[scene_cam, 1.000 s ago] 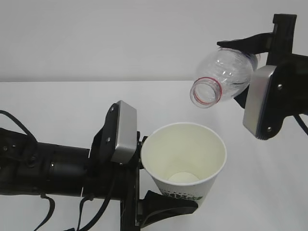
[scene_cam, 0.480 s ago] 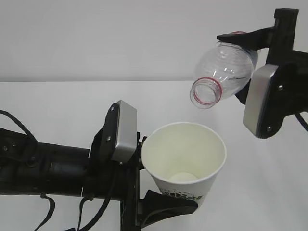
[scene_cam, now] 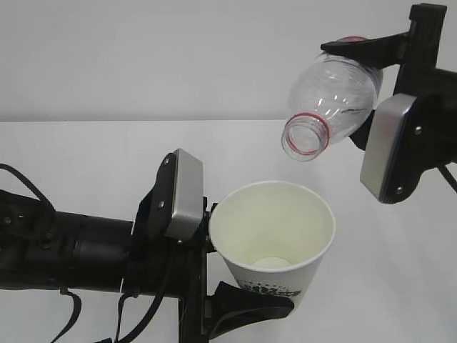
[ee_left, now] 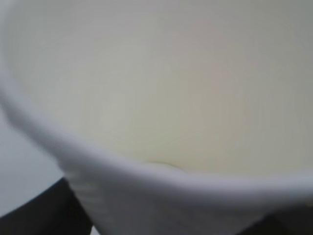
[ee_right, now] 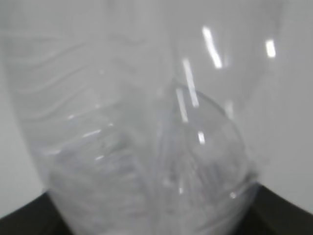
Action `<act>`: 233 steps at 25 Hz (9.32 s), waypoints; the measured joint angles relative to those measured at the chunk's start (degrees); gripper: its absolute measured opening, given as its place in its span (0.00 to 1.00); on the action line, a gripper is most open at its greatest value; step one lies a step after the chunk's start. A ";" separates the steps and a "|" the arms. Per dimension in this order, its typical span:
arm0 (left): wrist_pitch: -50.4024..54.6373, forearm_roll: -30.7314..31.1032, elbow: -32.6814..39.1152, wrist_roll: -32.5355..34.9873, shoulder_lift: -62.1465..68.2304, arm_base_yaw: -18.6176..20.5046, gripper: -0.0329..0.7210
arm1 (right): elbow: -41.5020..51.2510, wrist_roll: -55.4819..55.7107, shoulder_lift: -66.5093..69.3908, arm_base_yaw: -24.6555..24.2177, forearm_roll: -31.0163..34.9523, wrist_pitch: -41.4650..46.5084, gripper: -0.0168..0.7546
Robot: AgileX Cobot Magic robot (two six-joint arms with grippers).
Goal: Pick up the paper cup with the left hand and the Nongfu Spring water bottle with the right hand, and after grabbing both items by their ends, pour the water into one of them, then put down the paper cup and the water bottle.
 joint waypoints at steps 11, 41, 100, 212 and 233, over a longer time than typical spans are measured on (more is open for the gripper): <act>0.00 0.00 0.00 -0.48 0.00 0.00 0.76 | 0.00 -1.45 0.00 0.00 0.02 -0.48 0.64; 0.15 2.65 0.00 -3.66 0.00 0.00 0.76 | 0.00 -2.19 0.00 0.00 0.48 -0.48 0.62; 0.49 4.38 0.00 -3.75 0.00 0.00 0.75 | 0.00 -2.76 0.00 0.00 0.96 -2.63 0.62; 0.98 4.52 0.00 -3.87 0.00 0.00 0.75 | -0.09 -4.05 0.00 0.00 1.63 -4.32 0.62; 0.98 4.52 0.00 -3.87 0.00 0.00 0.75 | -0.09 -5.37 0.00 0.00 1.63 -4.36 0.62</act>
